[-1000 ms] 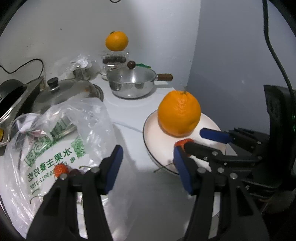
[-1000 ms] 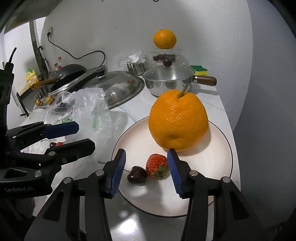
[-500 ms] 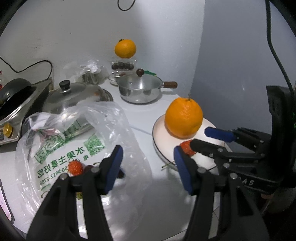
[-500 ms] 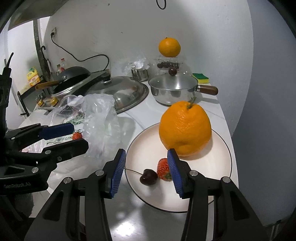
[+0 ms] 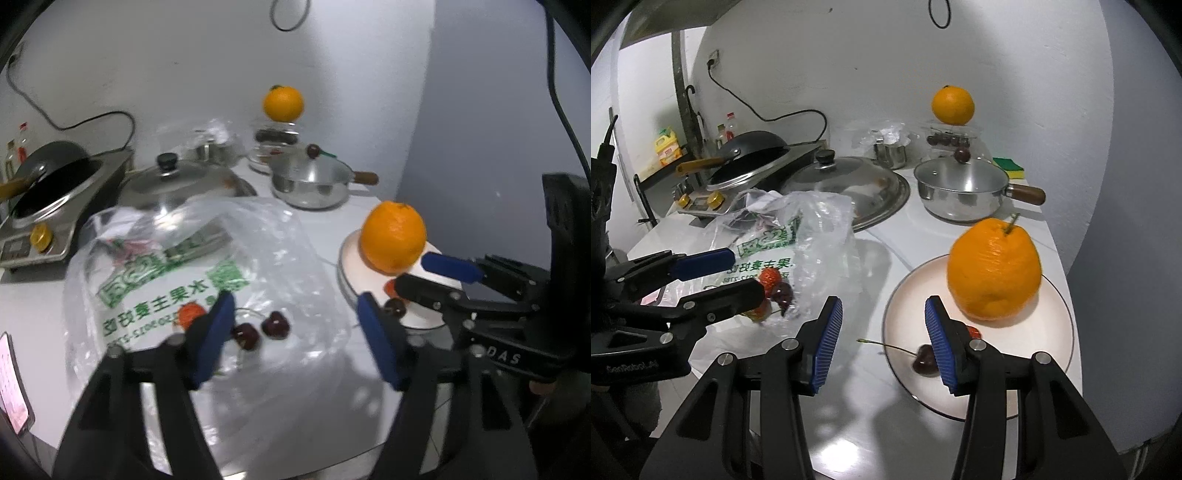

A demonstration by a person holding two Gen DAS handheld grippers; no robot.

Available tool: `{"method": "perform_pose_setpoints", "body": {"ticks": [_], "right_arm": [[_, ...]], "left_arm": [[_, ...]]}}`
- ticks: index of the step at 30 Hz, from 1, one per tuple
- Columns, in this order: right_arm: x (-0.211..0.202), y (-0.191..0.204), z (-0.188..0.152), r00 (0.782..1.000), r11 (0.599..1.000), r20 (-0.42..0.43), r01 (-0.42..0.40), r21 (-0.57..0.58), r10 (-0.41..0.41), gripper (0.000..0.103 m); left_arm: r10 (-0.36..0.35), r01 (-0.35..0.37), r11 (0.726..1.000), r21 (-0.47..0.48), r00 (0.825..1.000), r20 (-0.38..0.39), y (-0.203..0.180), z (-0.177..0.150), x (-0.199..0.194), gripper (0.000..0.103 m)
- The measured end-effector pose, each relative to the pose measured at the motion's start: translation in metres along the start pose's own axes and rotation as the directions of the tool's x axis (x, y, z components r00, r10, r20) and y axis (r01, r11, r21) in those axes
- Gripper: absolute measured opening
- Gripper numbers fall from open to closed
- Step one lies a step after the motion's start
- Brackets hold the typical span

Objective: Organize fruits
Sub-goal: 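Move both grippers back over the fruit in the plastic bag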

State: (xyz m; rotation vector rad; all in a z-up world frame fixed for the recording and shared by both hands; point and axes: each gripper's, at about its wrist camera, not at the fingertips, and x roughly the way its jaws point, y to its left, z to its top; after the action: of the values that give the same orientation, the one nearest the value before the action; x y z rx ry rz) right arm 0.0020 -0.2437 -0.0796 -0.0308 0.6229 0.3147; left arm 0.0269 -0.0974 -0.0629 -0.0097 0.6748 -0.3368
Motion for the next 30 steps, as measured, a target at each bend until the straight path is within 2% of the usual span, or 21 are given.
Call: {"method": "perform_pose_setpoints", "body": {"ticks": [30], "right_arm": [[0.024, 0.086, 0.013, 0.998, 0.99, -0.03, -0.059, -0.128, 0.055, 0.049]], "left_arm": [[0.073, -0.07, 0.988, -0.137, 0.997, 0.013, 0.091, -0.035, -0.032, 0.075]]}}
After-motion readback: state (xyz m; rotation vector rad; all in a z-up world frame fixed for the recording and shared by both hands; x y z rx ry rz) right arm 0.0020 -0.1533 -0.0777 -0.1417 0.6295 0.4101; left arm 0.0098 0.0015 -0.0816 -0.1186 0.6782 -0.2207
